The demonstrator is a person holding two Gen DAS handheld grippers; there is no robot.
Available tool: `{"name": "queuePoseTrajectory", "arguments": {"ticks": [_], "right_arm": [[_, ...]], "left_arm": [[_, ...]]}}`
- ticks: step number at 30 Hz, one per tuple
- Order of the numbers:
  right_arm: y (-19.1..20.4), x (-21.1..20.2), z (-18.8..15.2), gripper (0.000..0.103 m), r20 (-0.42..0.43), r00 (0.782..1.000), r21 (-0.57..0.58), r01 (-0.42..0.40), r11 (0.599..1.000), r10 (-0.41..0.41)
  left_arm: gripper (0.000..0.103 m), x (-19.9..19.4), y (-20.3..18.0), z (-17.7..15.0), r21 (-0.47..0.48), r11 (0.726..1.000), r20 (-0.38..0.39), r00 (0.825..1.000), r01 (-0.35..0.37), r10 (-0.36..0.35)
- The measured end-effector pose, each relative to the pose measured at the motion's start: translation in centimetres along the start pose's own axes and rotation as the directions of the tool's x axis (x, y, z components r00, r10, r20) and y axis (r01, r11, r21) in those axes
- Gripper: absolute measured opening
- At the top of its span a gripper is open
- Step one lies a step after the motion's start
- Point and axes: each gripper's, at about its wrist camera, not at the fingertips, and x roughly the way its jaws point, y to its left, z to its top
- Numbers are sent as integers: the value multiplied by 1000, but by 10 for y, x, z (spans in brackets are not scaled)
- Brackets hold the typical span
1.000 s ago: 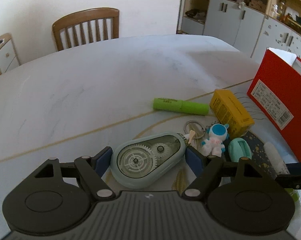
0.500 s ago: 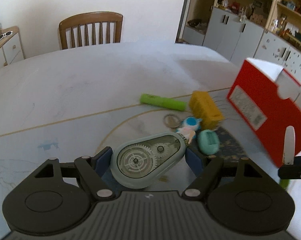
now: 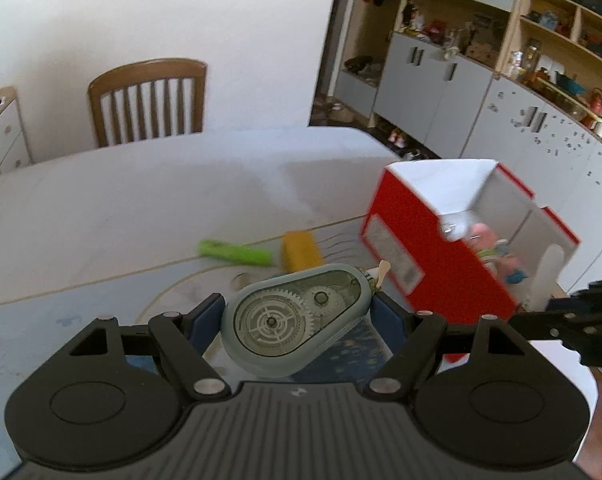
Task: Organize rigid objects
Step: 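Carry the tape dispenser with the left gripper while the right gripper carries the marker into the box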
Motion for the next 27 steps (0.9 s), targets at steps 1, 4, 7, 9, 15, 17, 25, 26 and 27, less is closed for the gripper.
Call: {"name": "queuePoseTrajectory", "arguments": {"ticks": [1, 4, 7, 9, 15, 17, 25, 26, 27], "right_arm": [[-4, -2, 1, 16, 0, 1000, 2, 1, 1000, -1], [-20, -12, 8, 16, 3, 1000, 8, 2, 1000, -2], [-39, -24, 18, 16, 22, 1000, 12, 10, 1000, -10], [-53, -32, 27, 16, 40, 999, 16, 20, 1000, -20], [-93, -47, 46, 16, 69, 997, 44, 18, 999, -21], [-106, -49, 51, 16, 77, 997, 37, 29, 999, -32], [-154, -39, 57, 16, 54, 997, 28, 52, 998, -53], [-161, -37, 58, 16, 49, 997, 29, 52, 998, -53], [-165, -35, 58, 16, 45, 998, 27, 53, 998, -54]], "left_arm": [[80, -1, -6, 3, 7, 1000, 1, 1000, 4, -4], [80, -3, -27, 12, 27, 999, 8, 1000, 20, -21], [80, -3, -47, 20, 50, 998, 18, 999, 32, -33], [80, -2, -61, 25, 63, 997, 25, 999, 40, -41], [80, 9, -104, 43, 90, 994, 33, 997, 60, -63], [80, 16, -117, 48, 98, 993, 33, 997, 68, -72], [80, 53, -169, 62, 120, 990, -2, 997, 71, -72], [80, 59, -174, 63, 123, 990, -10, 998, 68, -67], [80, 64, -181, 65, 123, 990, -17, 998, 64, -63]]}}
